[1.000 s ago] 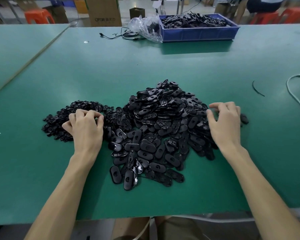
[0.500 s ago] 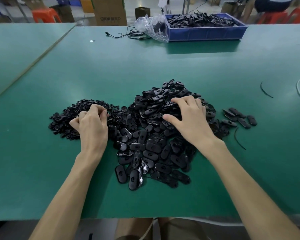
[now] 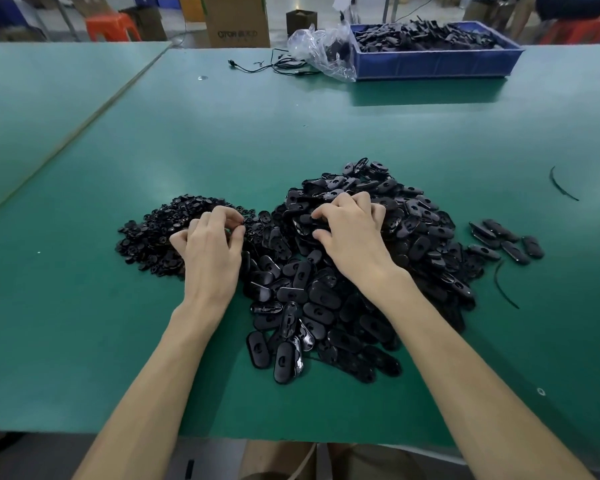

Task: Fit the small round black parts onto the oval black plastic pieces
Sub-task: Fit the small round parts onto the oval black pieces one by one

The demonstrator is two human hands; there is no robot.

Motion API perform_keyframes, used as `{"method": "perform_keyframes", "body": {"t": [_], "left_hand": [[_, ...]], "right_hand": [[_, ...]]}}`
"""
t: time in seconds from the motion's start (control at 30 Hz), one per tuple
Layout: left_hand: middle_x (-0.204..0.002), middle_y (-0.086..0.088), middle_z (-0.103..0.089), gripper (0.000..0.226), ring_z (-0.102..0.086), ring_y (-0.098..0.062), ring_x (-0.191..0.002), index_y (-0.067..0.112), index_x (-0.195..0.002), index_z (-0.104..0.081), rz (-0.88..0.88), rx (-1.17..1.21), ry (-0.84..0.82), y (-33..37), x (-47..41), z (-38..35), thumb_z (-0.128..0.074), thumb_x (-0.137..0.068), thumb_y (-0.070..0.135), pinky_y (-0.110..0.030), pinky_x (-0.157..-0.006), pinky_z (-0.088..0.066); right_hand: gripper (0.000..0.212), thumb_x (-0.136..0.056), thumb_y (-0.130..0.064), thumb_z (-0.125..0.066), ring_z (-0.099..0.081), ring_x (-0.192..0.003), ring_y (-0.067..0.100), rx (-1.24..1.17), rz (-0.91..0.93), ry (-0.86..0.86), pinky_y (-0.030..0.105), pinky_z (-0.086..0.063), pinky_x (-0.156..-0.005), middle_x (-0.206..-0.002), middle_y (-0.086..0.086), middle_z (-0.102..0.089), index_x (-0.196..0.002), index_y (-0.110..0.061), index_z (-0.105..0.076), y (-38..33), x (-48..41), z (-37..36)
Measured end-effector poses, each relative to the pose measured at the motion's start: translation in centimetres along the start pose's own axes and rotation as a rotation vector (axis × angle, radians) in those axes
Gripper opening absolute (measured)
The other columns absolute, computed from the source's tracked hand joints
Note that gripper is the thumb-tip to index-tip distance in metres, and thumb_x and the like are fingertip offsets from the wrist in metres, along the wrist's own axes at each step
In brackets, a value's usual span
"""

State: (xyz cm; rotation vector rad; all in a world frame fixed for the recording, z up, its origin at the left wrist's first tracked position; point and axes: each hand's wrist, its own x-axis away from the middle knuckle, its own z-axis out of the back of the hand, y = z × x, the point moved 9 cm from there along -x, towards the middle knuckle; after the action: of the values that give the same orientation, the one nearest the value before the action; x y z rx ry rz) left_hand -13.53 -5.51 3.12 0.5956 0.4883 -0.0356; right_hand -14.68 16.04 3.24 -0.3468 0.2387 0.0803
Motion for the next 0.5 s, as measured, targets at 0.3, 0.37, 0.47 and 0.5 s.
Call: {"method": "perform_keyframes", "body": {"t": [0.3, 0.37, 0.47, 0.5], "left_hand": [[-0.098, 0.015, -0.064, 0.006, -0.056, -0.012, -0.097, 0.026, -0.107, -0.067, -0.039, 0.057, -0.029, 0.7, 0.4, -0.5, -0.066, -0.101, 0.025, -0.027, -0.089, -0.019], [-0.096, 0.018, -0.064, 0.006, -0.058, -0.009, -0.095, 0.028, -0.106, -0.067, -0.057, 0.071, -0.039, 1.0, 0.5, -0.6, -0.067, -0.101, 0.027, -0.026, -0.089, -0.019], [-0.096, 0.018, -0.066, 0.007, -0.059, -0.008, -0.093, 0.029, -0.105, -0.068, -0.076, 0.117, -0.056, 1.5, 0.6, -0.6, -0.069, -0.099, 0.028, -0.026, -0.092, -0.021], [-0.096, 0.018, -0.067, 0.008, -0.06, -0.007, -0.093, 0.028, -0.105, -0.069, -0.086, 0.13, -0.056, 1.7, 0.7, -0.5, -0.071, -0.097, 0.028, -0.025, -0.093, -0.022]], "right_hand": [[0.036, -0.106, -0.032, -0.058, -0.039, -0.129, 0.026, -0.01, -0.044, 0.044, 0.041, -0.023, -0.105, -0.129, 0.0, -0.06, -0.14, -0.022, -0.062, 0.2, 0.1, -0.9], [0.032, -0.106, -0.033, -0.058, -0.04, -0.128, 0.025, -0.026, -0.04, 0.051, 0.04, -0.022, -0.106, -0.126, -0.001, -0.061, -0.136, -0.023, -0.065, 0.3, 0.1, -0.9], [0.023, -0.102, -0.033, -0.062, -0.042, -0.123, 0.023, -0.068, -0.047, 0.093, 0.038, -0.022, -0.104, -0.12, -0.003, -0.061, -0.123, -0.025, -0.067, 0.4, 0.4, -0.5], [0.019, -0.101, -0.032, -0.064, -0.043, -0.122, 0.023, -0.081, -0.05, 0.103, 0.037, -0.021, -0.103, -0.118, -0.004, -0.061, -0.118, -0.026, -0.066, 0.4, 0.5, -0.4]]}}
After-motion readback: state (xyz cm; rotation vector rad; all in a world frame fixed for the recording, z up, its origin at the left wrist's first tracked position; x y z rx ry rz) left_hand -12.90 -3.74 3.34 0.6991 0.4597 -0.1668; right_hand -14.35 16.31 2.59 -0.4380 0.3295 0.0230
